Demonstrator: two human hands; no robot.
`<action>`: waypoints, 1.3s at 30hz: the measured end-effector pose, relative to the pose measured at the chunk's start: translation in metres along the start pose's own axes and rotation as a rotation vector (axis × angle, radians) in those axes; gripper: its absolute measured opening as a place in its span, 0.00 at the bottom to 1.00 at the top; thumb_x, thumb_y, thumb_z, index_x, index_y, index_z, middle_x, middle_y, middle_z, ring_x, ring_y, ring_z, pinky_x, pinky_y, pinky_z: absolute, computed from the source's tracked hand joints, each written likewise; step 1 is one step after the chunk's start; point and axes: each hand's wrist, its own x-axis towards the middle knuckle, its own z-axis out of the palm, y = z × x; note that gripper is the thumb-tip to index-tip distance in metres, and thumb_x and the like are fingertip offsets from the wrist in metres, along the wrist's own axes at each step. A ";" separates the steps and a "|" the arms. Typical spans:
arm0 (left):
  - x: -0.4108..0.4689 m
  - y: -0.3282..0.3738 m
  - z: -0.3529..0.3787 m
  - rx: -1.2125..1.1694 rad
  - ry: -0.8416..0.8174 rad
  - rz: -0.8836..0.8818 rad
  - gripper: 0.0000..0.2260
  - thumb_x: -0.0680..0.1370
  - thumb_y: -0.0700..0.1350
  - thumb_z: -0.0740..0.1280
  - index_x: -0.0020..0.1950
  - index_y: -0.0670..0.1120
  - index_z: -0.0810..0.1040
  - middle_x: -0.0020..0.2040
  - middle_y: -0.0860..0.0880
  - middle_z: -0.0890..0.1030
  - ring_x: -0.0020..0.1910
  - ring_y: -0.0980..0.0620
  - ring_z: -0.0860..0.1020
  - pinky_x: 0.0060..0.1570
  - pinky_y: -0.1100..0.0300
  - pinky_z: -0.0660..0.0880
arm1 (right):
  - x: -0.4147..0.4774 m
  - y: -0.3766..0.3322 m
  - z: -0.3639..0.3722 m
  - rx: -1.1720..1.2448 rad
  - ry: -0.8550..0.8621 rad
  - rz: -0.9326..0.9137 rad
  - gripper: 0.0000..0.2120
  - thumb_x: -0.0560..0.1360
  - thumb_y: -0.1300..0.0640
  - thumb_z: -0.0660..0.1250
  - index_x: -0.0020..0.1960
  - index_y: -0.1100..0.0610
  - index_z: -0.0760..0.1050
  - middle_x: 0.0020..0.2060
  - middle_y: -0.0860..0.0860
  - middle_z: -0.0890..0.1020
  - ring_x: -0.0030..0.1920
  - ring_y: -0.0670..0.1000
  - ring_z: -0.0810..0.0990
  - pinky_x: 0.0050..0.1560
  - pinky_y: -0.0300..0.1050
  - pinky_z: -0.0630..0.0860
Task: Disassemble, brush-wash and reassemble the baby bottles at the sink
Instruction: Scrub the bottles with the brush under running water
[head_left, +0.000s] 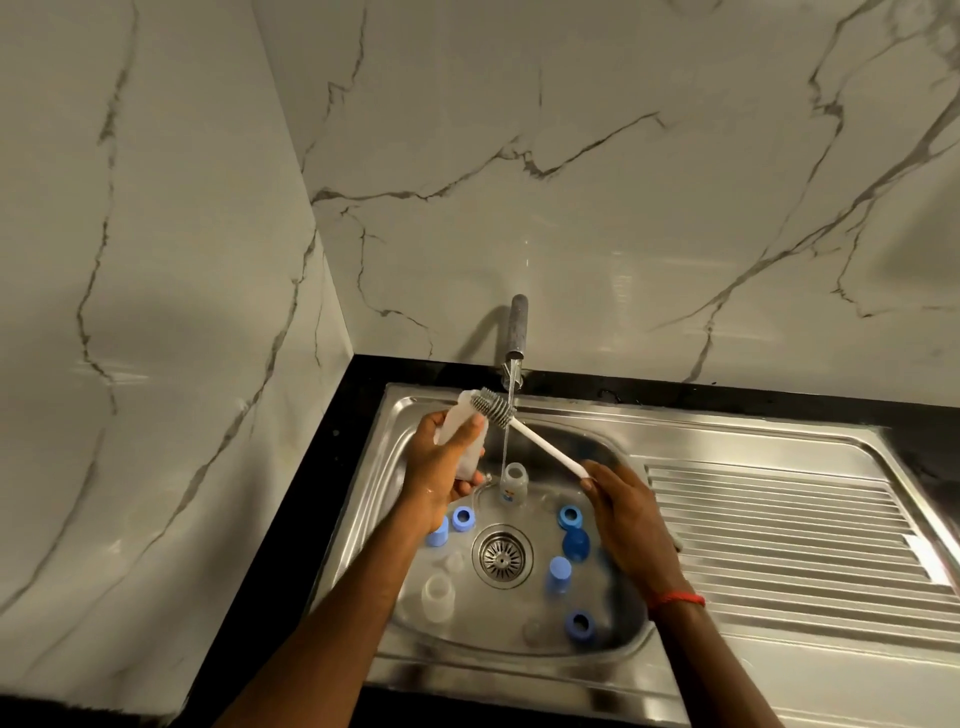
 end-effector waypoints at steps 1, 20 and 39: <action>-0.002 -0.001 0.002 0.004 -0.014 0.010 0.26 0.69 0.60 0.74 0.60 0.50 0.74 0.48 0.38 0.82 0.27 0.50 0.76 0.23 0.62 0.68 | 0.001 -0.004 -0.001 -0.010 0.010 -0.011 0.14 0.82 0.49 0.60 0.63 0.52 0.78 0.48 0.50 0.77 0.44 0.49 0.77 0.45 0.49 0.80; -0.005 0.003 0.014 -0.119 -0.003 -0.008 0.13 0.81 0.51 0.65 0.58 0.42 0.76 0.44 0.38 0.80 0.29 0.45 0.77 0.25 0.59 0.74 | 0.007 -0.017 -0.005 -0.081 0.017 -0.063 0.14 0.82 0.49 0.59 0.64 0.53 0.76 0.48 0.51 0.77 0.42 0.49 0.76 0.42 0.46 0.79; -0.013 0.006 0.006 -0.242 -0.121 -0.062 0.31 0.68 0.46 0.80 0.66 0.41 0.71 0.48 0.37 0.80 0.36 0.44 0.81 0.34 0.53 0.79 | 0.001 -0.014 -0.006 0.018 0.000 -0.006 0.15 0.81 0.50 0.62 0.65 0.53 0.77 0.48 0.51 0.77 0.44 0.48 0.77 0.45 0.43 0.78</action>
